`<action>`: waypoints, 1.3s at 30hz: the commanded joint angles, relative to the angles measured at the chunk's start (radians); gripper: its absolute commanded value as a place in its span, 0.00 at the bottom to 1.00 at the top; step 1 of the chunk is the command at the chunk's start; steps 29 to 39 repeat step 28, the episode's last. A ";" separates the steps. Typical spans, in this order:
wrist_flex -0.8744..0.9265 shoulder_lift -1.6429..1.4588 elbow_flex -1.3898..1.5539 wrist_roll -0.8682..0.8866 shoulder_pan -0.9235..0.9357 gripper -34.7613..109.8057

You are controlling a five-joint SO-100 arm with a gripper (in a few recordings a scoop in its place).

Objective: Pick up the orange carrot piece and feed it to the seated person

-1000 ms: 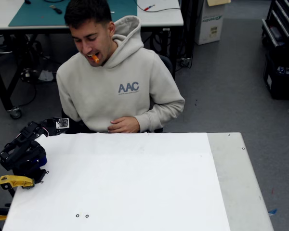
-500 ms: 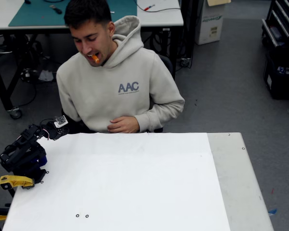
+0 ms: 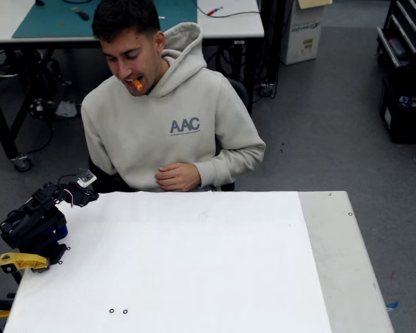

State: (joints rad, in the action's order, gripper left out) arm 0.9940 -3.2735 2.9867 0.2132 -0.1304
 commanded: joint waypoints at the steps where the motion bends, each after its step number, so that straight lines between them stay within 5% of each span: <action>1: 0.000 -0.009 -0.009 0.011 -0.021 0.23; 39: 0.000 -0.009 -0.011 0.000 -0.021 0.23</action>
